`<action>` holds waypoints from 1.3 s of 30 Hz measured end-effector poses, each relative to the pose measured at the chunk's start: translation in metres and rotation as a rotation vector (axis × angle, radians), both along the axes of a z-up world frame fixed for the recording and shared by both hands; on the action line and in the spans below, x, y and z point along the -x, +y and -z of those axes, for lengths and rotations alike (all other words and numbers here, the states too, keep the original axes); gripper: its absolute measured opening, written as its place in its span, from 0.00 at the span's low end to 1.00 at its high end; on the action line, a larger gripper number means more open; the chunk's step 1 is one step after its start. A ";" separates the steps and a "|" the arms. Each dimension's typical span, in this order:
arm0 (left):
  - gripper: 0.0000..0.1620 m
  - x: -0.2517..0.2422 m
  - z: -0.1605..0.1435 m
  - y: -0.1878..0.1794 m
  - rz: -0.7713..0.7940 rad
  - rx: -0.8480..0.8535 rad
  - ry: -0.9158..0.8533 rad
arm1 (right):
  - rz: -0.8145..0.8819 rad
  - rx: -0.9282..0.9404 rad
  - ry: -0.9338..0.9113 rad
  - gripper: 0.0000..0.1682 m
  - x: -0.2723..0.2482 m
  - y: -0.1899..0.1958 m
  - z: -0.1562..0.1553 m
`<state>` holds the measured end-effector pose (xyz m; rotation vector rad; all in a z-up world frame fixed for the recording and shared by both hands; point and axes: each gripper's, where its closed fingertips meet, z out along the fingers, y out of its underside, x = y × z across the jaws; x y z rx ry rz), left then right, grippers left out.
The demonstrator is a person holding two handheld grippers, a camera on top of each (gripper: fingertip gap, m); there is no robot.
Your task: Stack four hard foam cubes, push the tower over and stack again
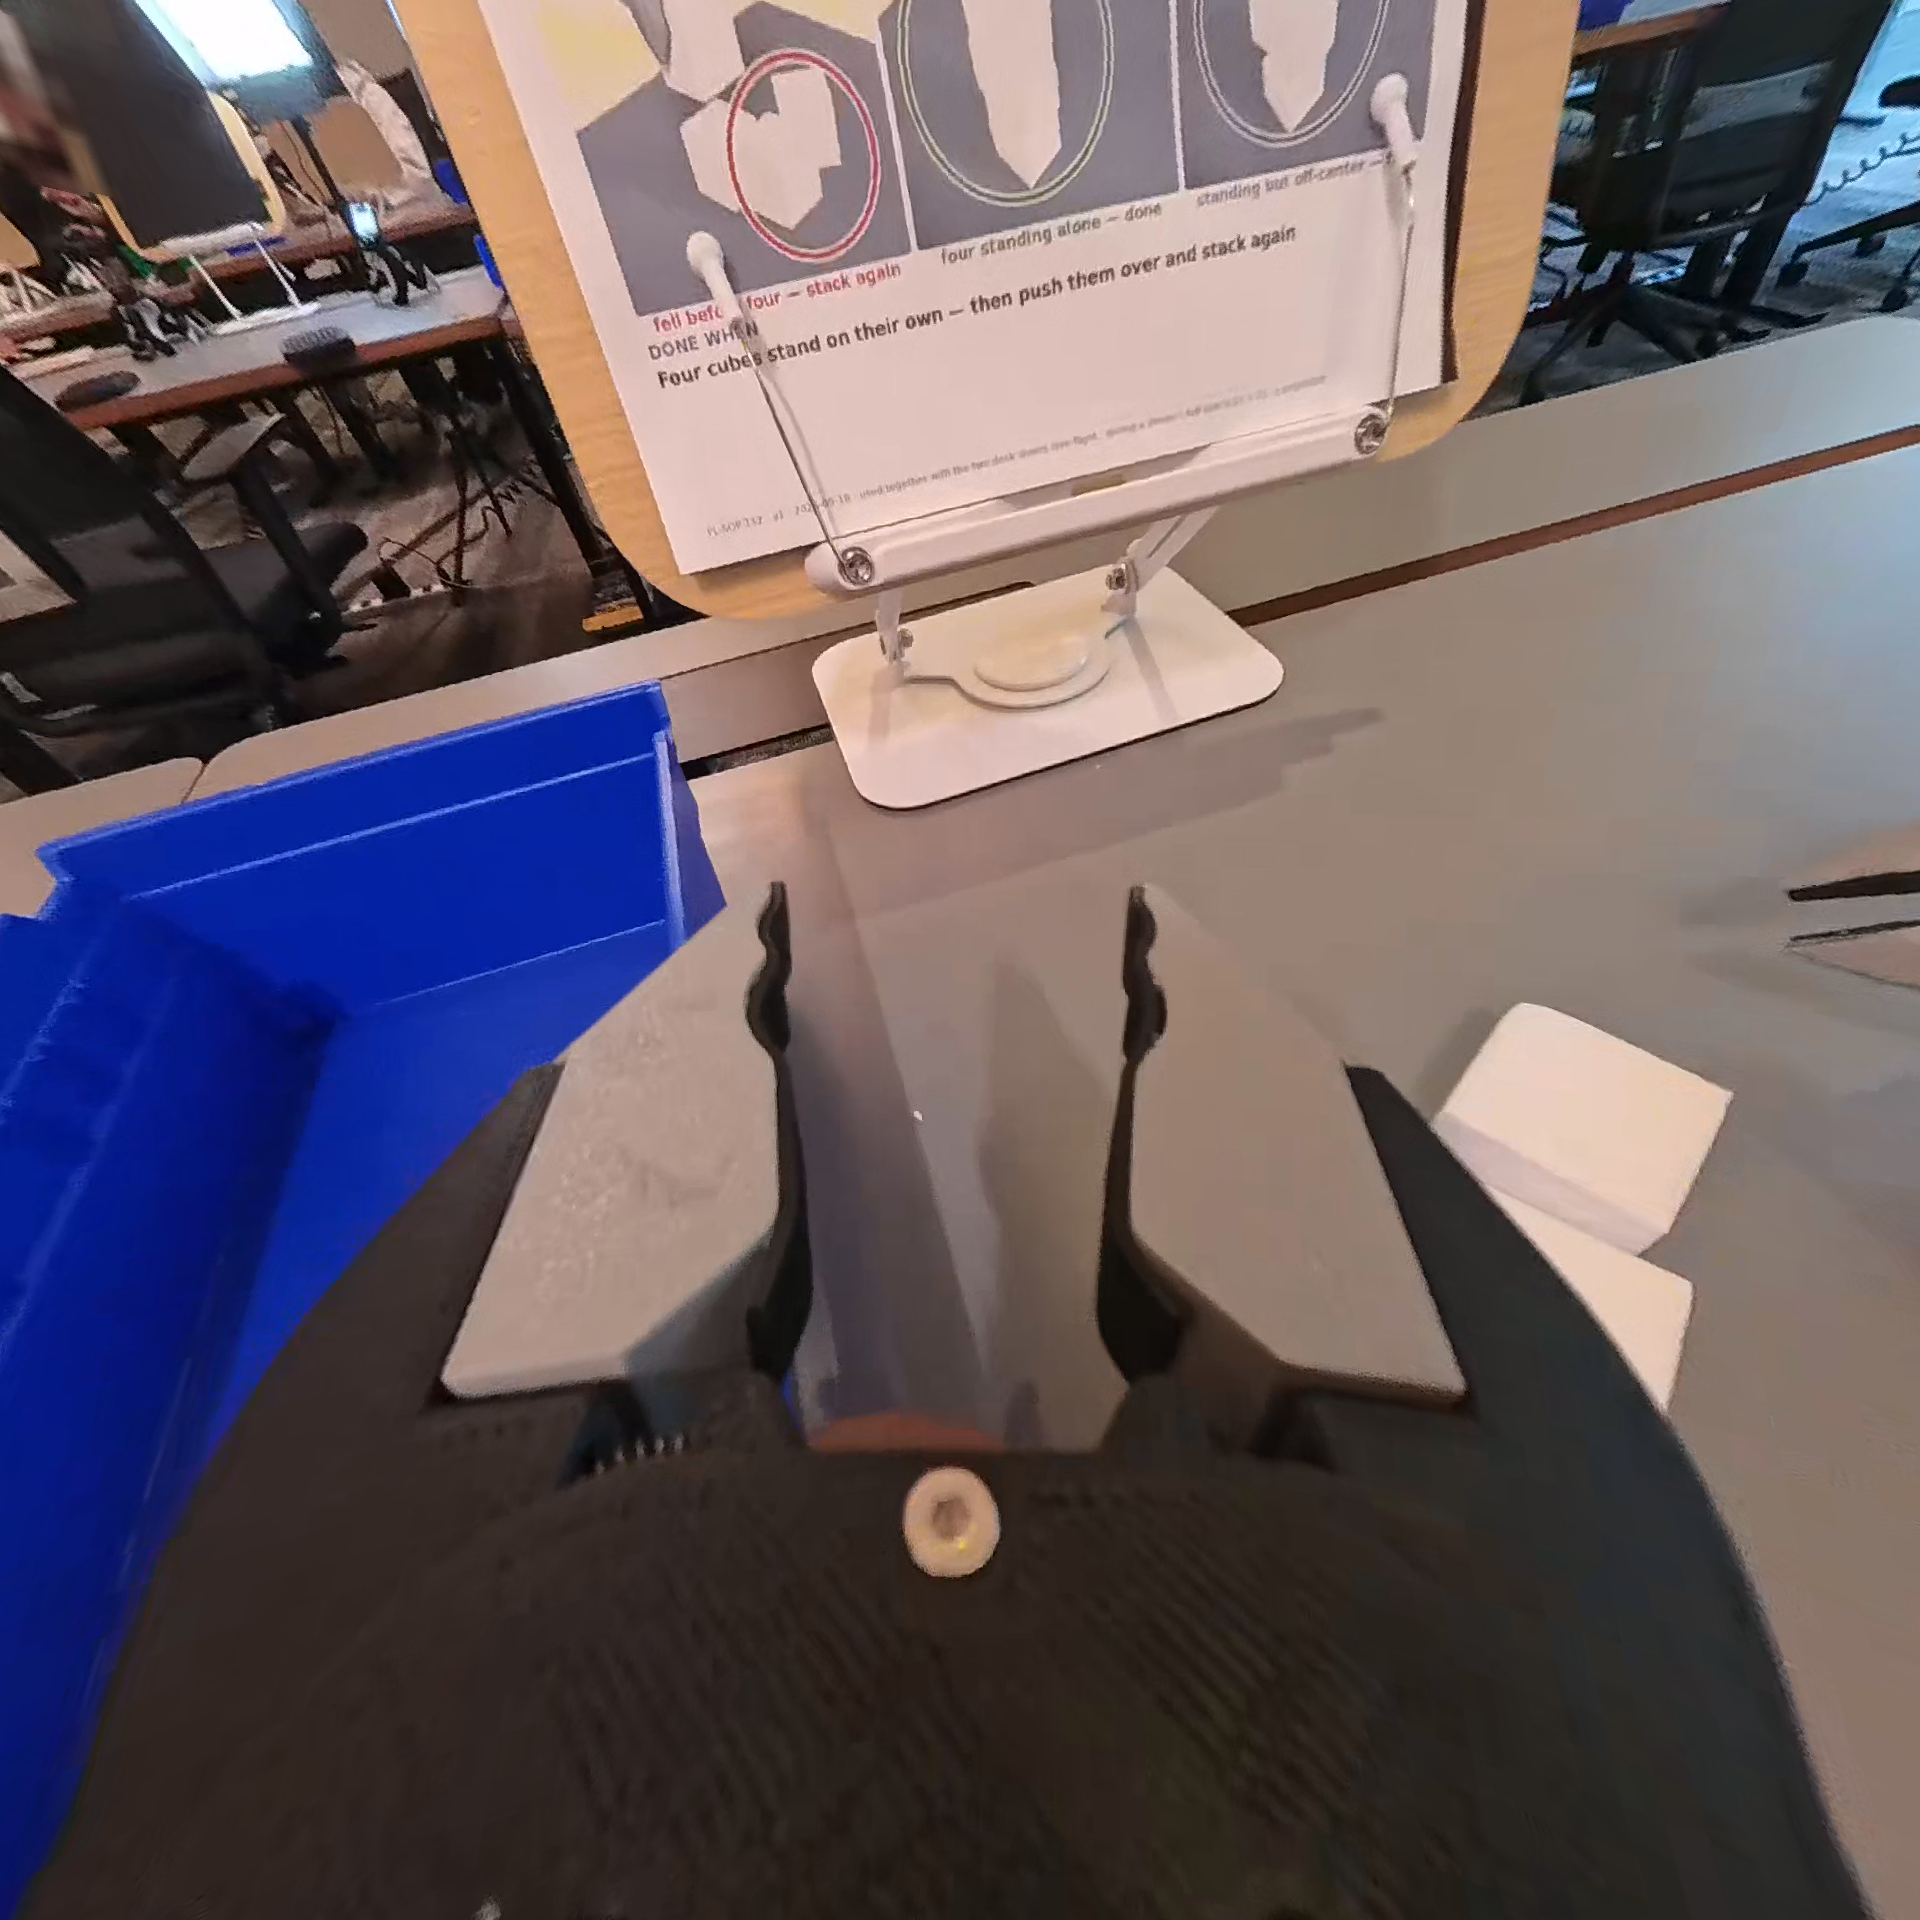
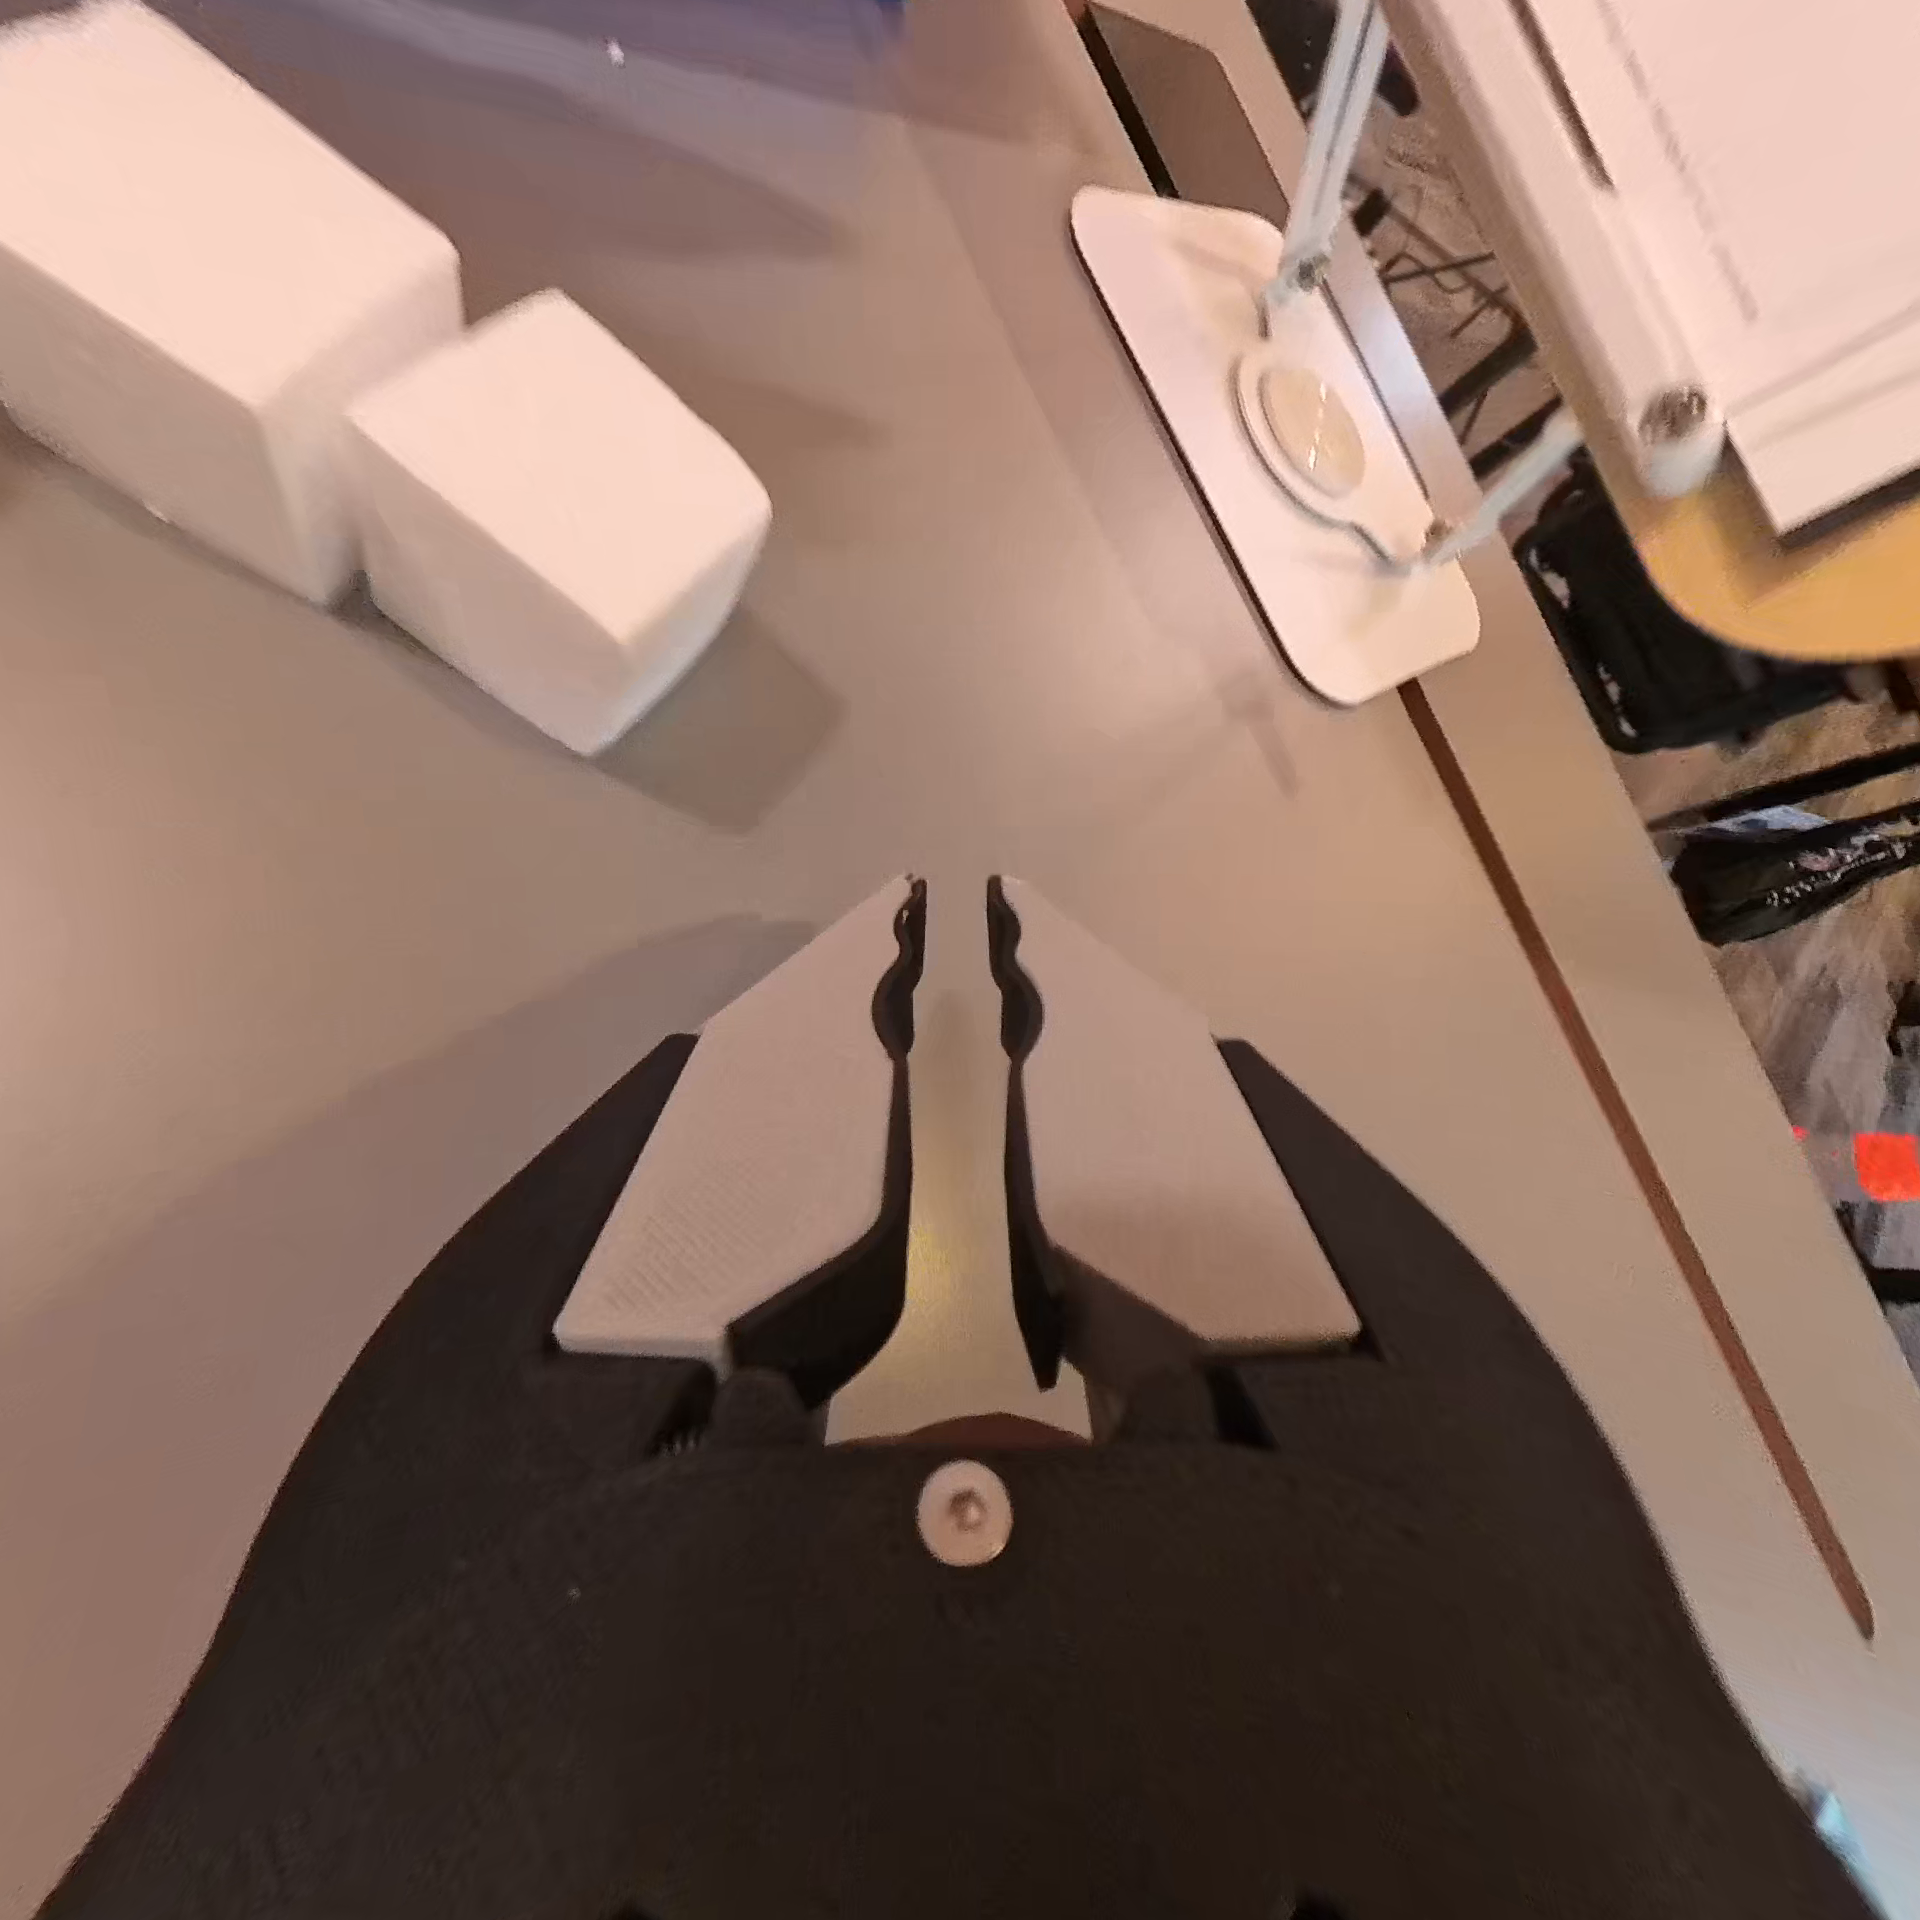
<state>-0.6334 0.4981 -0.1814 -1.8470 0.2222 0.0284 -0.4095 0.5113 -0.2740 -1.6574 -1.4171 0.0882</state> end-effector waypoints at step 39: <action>0.34 -0.120 0.051 -0.048 0.666 0.315 -0.016 | 0.259 0.274 0.154 0.21 -0.084 0.052 0.041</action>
